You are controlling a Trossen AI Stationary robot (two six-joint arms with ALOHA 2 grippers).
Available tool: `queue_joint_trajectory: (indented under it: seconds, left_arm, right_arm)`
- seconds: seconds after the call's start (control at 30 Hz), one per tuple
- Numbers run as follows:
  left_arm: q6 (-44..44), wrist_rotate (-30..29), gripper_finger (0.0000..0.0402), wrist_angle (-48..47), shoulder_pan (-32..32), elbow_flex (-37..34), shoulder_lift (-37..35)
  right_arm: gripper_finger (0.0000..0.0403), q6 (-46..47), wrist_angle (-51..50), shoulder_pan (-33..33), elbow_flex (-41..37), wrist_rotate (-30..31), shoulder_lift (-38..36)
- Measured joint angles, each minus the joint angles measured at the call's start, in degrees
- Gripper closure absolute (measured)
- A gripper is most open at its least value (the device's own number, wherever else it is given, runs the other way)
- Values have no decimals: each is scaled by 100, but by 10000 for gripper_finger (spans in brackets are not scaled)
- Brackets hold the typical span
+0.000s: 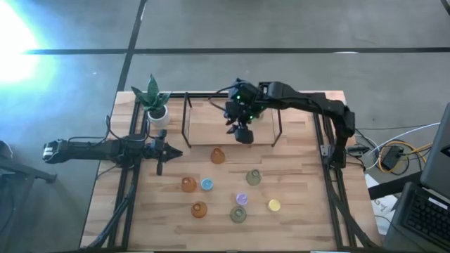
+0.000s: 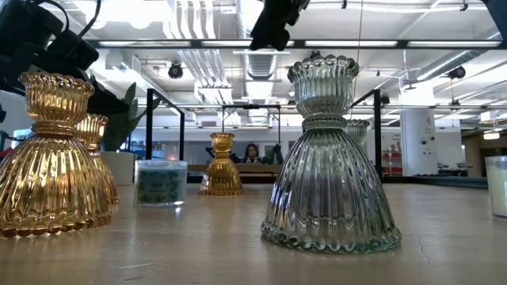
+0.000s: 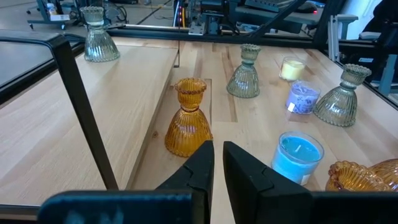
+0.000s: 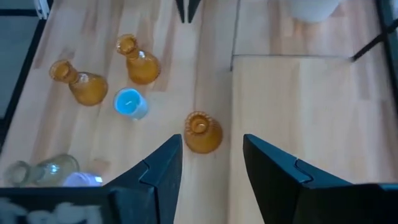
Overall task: Pick & Place candle stick holders
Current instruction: Put the top yellow glass candlestick on the shelf
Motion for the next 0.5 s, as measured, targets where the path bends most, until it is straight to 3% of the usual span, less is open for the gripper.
queue_joint_trajectory:
  seconds: [0.33, 0.5]
  left_arm:
    - [0, 0, 362, 0, 0, 0, 0]
    - [61, 0, 362, -2, 1, 2, 0]
  right_arm:
    - [252, 635, 989, 143, -1051, -40, 6]
    - [246, 817, 1238, 254, -1223, -115, 11]
